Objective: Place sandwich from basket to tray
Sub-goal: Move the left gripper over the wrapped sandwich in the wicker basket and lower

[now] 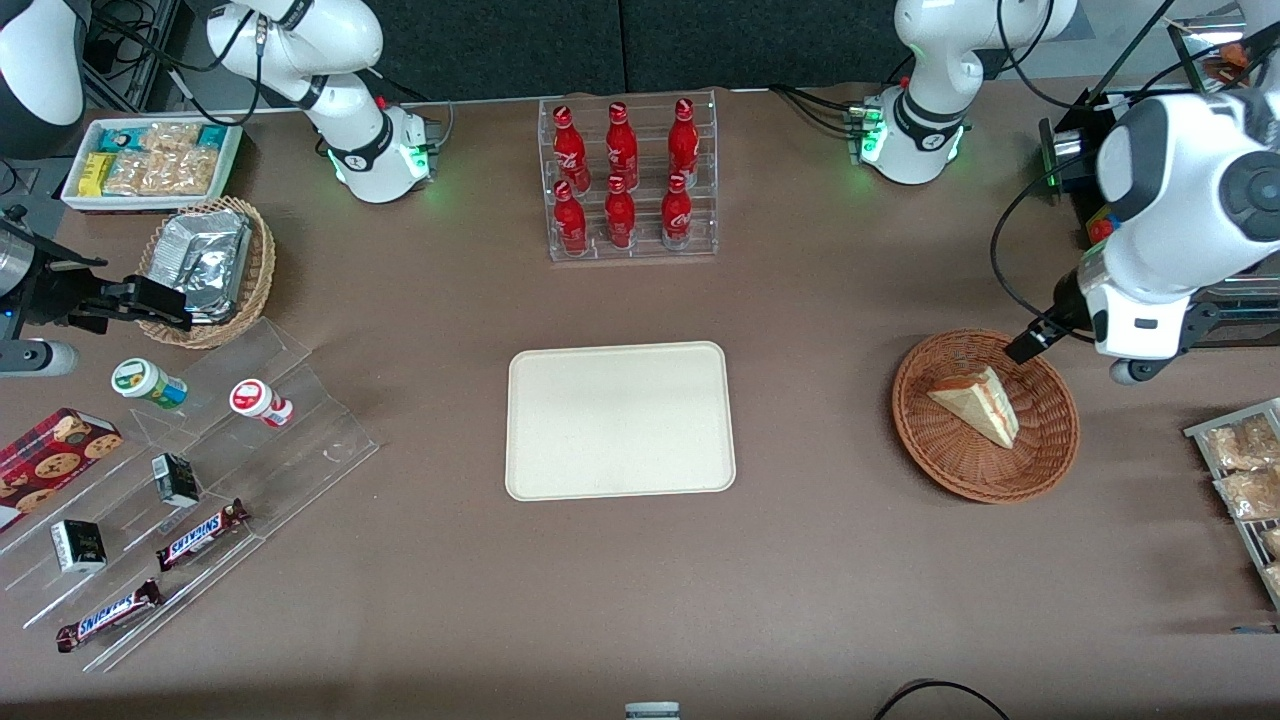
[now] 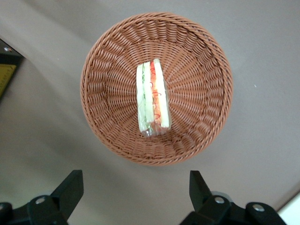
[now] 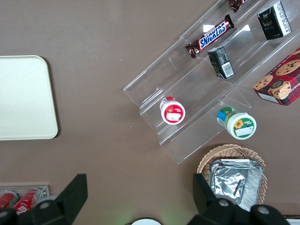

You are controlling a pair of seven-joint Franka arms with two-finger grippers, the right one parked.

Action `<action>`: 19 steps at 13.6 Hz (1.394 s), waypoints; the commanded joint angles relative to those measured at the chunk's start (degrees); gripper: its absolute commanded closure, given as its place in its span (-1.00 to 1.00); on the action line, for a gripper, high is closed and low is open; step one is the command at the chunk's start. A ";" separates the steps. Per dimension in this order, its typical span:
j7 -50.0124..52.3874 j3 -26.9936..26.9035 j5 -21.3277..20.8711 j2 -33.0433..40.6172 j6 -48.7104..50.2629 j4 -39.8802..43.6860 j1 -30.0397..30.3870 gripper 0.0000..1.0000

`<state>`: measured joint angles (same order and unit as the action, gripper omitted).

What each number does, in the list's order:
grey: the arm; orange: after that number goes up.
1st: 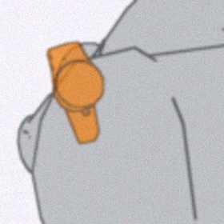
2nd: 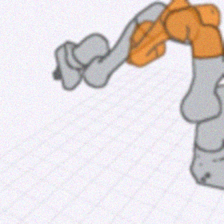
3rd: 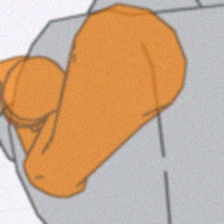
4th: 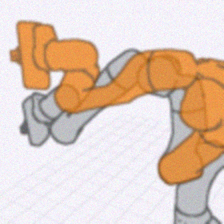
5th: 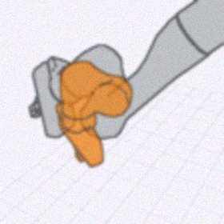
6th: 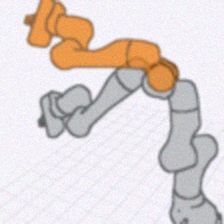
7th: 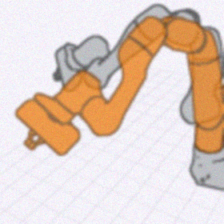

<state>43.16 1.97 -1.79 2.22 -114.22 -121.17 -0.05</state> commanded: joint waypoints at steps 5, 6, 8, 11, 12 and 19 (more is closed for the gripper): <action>10.36 -0.30 1.35 1.29 -13.73 -11.70 2.06 -1.00; 10.63 -0.30 1.43 1.29 -16.36 -13.46 2.16 -1.00; 13.25 -0.30 1.52 0.25 -22.07 -16.36 2.24 -1.00; 14.94 -0.30 1.43 -1.78 -27.26 -18.74 2.07 -1.00; 15.46 -0.30 1.43 -2.22 -29.98 -19.36 2.07 -1.00; 16.17 -0.21 1.61 -4.68 -34.13 -18.84 1.89 -1.00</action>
<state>58.17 1.42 -0.58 -1.95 -146.80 -140.12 1.87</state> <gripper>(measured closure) 0.000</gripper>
